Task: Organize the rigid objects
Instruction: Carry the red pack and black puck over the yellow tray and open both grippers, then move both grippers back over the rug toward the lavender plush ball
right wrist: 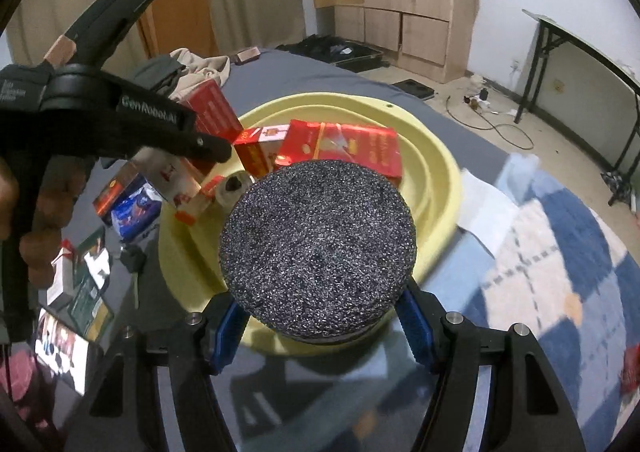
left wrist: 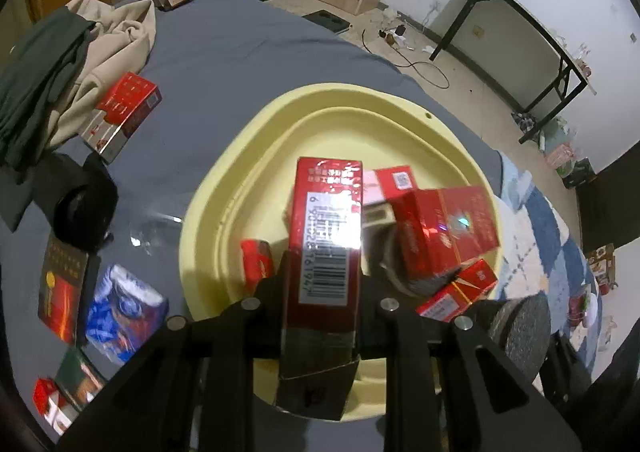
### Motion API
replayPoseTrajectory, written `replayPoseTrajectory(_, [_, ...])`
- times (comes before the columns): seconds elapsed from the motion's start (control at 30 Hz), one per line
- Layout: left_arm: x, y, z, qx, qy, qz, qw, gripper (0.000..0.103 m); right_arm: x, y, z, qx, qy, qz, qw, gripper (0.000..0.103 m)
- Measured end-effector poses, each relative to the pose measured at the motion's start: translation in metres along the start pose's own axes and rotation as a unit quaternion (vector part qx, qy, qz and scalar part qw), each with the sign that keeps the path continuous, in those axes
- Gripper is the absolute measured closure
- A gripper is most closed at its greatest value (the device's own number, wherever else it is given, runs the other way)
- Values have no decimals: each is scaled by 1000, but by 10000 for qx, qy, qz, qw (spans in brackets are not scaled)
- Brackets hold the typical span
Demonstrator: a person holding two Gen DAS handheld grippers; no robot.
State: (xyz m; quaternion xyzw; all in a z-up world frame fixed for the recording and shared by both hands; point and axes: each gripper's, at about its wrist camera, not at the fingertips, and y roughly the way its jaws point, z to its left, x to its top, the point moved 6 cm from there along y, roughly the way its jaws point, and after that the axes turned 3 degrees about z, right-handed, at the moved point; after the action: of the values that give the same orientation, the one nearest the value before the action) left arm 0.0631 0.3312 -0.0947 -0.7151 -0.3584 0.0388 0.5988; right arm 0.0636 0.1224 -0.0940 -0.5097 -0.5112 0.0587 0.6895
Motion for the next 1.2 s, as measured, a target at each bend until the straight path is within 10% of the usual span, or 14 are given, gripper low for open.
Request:
replayPoseTrajectory(0.57, [11, 37, 13, -159, -290, 199, 9993, 77, 23, 85, 8, -245, -202, 344, 9989, 35])
replayPoseTrajectory(0.63, [11, 36, 6, -108, -168, 187, 9996, 70, 24, 85, 11, -261, -234, 335, 9988, 29])
replayPoseTrajectory(0.77, [18, 16, -1, 41, -144, -121, 9998, 6, 24, 75, 17, -239, -341, 268, 9988, 6])
replayPoseTrajectory(1.2, [28, -60, -56, -185, 364, -984, 9943, 0, 2, -30, -14, -141, 407, -549, 9976, 0])
